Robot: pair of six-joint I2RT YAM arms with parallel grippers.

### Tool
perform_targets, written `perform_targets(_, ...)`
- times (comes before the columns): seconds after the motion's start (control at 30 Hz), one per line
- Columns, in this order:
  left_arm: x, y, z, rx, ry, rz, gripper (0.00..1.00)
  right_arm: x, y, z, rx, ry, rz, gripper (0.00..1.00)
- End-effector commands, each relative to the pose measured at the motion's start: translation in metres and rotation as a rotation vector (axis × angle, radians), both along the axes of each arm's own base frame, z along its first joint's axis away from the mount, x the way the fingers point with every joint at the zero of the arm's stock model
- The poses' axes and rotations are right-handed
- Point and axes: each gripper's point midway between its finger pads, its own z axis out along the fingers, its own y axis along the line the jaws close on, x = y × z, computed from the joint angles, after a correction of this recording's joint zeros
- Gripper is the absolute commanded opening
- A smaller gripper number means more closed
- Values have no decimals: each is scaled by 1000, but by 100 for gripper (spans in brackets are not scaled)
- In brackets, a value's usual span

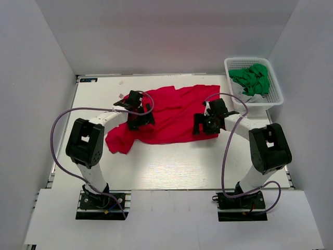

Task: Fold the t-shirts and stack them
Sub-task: Flatten out the tshirt

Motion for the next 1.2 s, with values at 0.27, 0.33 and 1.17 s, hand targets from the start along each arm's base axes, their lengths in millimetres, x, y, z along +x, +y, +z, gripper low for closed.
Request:
perform_targets(0.27, 46, -124, 55, -224, -211, -365, 99, 16, 3, 49, 31, -190, 32, 90)
perform_targets(0.33, 58, -147, 62, -245, -227, -409, 99, 21, 4, 55, 35, -209, 28, 90)
perform_targets(1.17, 98, -160, -65, -38, -23, -301, 99, -75, -37, -39, -47, 122, -189, 90)
